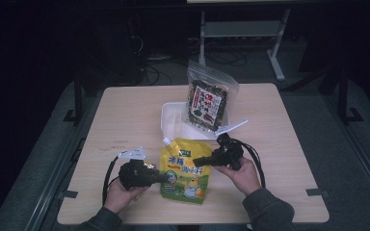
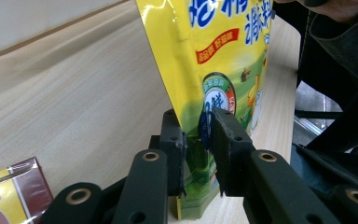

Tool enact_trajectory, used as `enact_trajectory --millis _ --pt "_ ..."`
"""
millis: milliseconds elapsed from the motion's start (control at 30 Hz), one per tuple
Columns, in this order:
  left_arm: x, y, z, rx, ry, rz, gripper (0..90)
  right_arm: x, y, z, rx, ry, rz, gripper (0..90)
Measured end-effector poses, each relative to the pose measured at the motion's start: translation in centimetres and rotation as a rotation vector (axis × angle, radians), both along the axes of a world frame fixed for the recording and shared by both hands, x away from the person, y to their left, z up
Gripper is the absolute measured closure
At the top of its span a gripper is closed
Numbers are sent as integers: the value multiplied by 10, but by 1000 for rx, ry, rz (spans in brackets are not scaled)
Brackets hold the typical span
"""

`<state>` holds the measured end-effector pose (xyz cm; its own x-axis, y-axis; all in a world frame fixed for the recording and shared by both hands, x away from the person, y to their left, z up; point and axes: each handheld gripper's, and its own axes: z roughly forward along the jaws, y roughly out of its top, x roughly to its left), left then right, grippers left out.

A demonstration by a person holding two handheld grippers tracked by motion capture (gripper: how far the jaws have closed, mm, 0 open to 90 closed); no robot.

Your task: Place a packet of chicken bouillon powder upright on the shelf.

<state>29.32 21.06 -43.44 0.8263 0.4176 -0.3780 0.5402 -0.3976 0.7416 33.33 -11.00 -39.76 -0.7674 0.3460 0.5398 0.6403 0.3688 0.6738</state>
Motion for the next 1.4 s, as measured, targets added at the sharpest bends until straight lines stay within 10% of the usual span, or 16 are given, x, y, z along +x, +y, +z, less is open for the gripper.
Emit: enact_trajectory --millis 1400 --pt "-5 12 5 98 -67 71 450 -2 -23 44 24 -78 -101 896"
